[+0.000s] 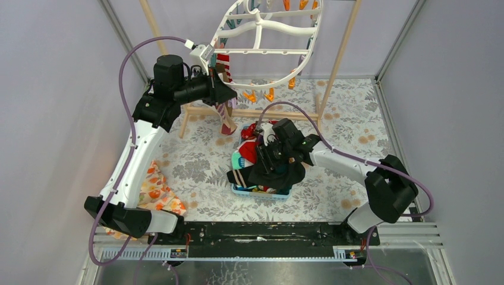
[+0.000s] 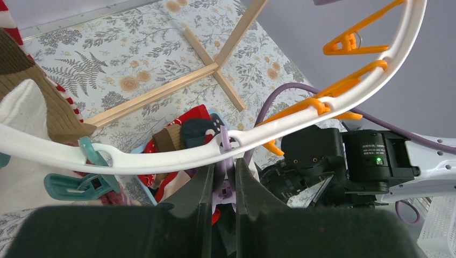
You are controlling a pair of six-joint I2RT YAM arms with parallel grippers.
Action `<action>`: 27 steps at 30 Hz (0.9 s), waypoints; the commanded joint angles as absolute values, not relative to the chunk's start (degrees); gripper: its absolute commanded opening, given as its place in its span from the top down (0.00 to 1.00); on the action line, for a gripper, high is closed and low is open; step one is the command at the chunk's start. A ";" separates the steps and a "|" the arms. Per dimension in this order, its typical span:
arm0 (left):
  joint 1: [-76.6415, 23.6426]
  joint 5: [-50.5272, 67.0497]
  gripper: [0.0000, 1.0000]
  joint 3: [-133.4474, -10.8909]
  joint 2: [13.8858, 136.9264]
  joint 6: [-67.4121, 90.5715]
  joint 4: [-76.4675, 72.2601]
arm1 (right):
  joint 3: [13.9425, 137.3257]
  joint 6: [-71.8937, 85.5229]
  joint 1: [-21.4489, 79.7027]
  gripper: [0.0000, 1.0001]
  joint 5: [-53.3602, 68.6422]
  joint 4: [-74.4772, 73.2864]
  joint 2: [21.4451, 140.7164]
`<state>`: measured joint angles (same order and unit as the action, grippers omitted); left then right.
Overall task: Clip the socks to the hanger
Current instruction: Pick up the sock from the bin.
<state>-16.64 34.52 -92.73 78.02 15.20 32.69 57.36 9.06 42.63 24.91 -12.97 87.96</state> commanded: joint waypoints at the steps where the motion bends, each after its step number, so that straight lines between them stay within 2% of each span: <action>1: -16.44 35.95 1.00 -92.50 76.16 13.80 31.99 | 60.49 8.71 42.07 0.49 28.35 -11.08 88.67; 10: -16.39 36.66 1.00 -92.48 76.19 13.77 31.99 | 55.74 12.12 39.57 0.85 37.89 -2.60 83.86; 12: -16.43 37.01 1.00 -92.54 76.29 13.92 31.99 | 54.14 13.86 38.86 0.94 41.73 1.96 82.95; 14: -16.39 37.36 1.00 -92.60 76.25 13.97 31.99 | 52.41 16.48 38.51 1.00 45.64 6.73 82.04; 18: -16.43 38.65 1.00 -92.49 76.16 14.04 31.79 | 49.90 24.57 38.12 1.00 54.82 18.31 80.93; 21: -16.37 40.03 1.00 -92.19 76.07 15.16 31.03 | 47.84 34.47 37.94 1.00 59.21 33.44 80.28; 27: -16.31 45.53 1.00 -88.88 74.94 20.75 25.43 | 42.63 57.02 36.70 1.00 55.41 72.27 82.80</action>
